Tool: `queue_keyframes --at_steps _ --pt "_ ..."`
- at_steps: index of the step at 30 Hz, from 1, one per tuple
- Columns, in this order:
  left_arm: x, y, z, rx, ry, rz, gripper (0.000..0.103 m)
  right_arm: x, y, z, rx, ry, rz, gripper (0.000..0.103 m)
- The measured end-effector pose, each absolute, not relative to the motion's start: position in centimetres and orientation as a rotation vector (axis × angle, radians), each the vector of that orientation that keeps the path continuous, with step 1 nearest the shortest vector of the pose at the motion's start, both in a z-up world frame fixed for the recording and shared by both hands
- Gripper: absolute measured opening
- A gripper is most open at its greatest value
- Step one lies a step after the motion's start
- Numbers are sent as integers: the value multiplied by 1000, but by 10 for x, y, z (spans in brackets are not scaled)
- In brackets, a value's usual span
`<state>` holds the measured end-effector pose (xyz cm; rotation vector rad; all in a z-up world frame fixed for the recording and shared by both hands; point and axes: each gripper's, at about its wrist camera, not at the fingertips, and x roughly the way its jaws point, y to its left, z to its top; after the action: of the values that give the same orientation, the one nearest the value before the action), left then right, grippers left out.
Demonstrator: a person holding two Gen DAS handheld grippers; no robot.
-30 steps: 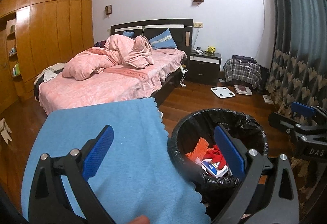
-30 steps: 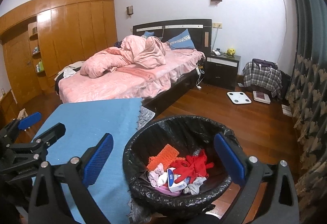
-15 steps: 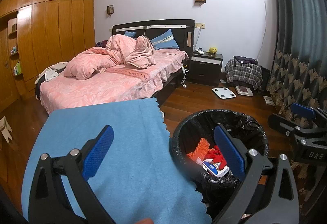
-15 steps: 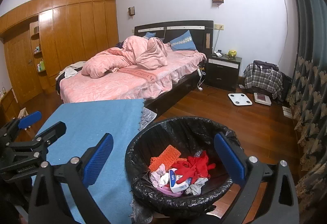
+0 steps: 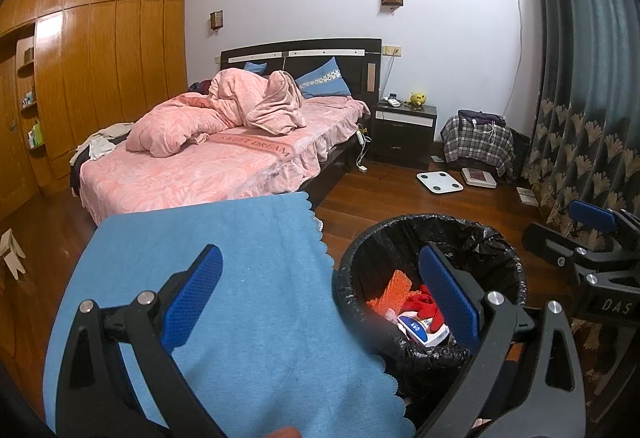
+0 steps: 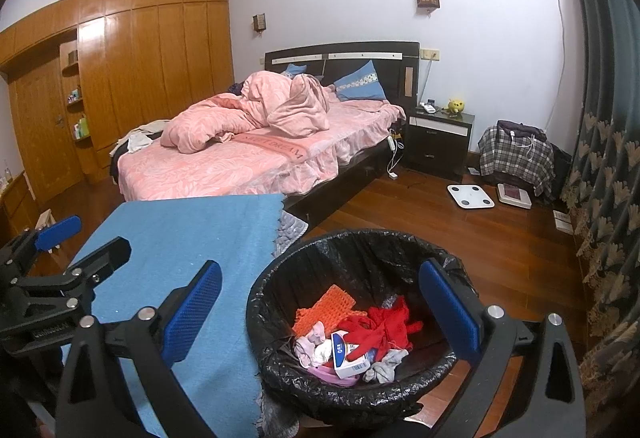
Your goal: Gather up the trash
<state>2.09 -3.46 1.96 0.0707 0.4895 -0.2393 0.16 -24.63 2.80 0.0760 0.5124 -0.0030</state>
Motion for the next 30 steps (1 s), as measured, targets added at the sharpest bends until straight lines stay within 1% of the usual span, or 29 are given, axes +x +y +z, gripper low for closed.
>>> queue_keyframes --at_steps 30 --pt "21 -32 19 71 492 -237 96 1 -244 27 75 512 -5 97"
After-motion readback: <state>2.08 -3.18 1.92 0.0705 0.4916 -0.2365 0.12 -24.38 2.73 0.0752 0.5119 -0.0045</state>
